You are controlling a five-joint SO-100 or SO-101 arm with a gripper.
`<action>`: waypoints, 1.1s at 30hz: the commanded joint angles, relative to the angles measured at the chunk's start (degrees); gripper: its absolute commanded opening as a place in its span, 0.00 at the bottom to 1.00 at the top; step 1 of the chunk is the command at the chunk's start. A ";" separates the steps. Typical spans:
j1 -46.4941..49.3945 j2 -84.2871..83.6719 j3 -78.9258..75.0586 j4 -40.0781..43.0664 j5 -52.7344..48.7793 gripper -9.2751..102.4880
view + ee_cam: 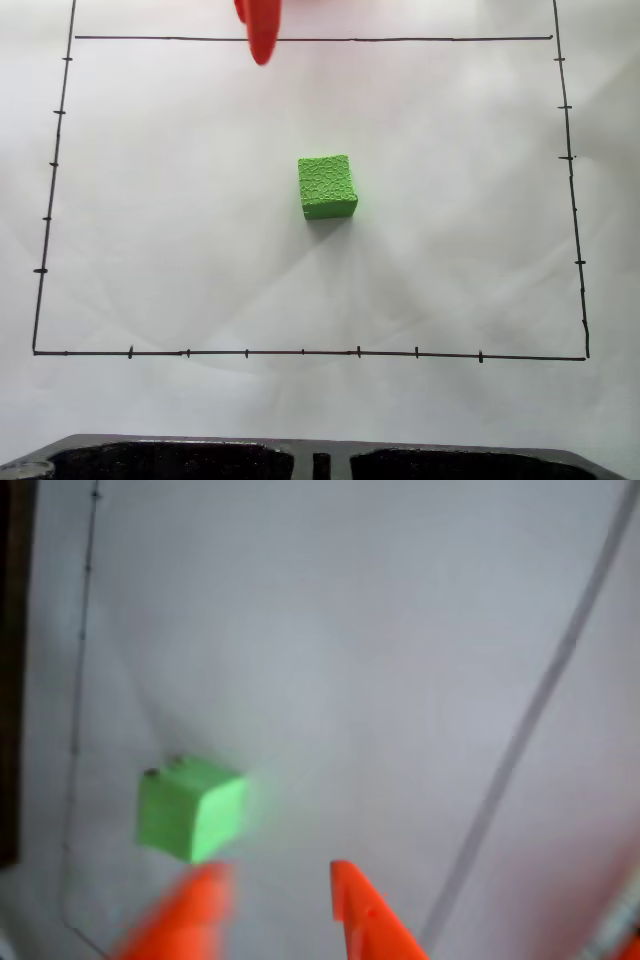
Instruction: Grasp the colored block, Place it on the black dot, and then return the arm to the default position.
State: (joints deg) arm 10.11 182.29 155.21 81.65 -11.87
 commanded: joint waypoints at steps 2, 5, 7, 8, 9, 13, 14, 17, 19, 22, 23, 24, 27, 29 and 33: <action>-0.79 4.48 4.31 -1.32 0.79 0.08; -0.79 4.92 7.47 -5.45 2.29 0.08; -1.05 4.92 9.23 -9.05 2.99 0.08; -1.05 4.92 10.37 -11.16 3.25 0.08; -1.14 4.92 11.51 -13.10 3.87 0.08; -2.64 4.92 15.82 -20.48 5.89 0.08; -2.99 4.92 16.35 -21.97 6.94 0.08; -4.13 4.92 17.23 -24.87 8.53 0.08; -4.13 4.92 17.40 -25.40 9.05 0.08; -4.22 4.92 17.40 -25.49 9.05 0.08; -4.31 4.92 17.49 -25.58 9.05 0.08; -4.31 4.92 17.49 -25.58 8.96 0.08; -5.27 5.01 17.49 -25.58 8.09 0.08; -5.27 5.01 17.49 -25.58 8.09 0.08; -5.98 5.01 17.49 -25.58 7.29 0.08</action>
State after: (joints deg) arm 4.39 186.77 172.79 56.78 -3.69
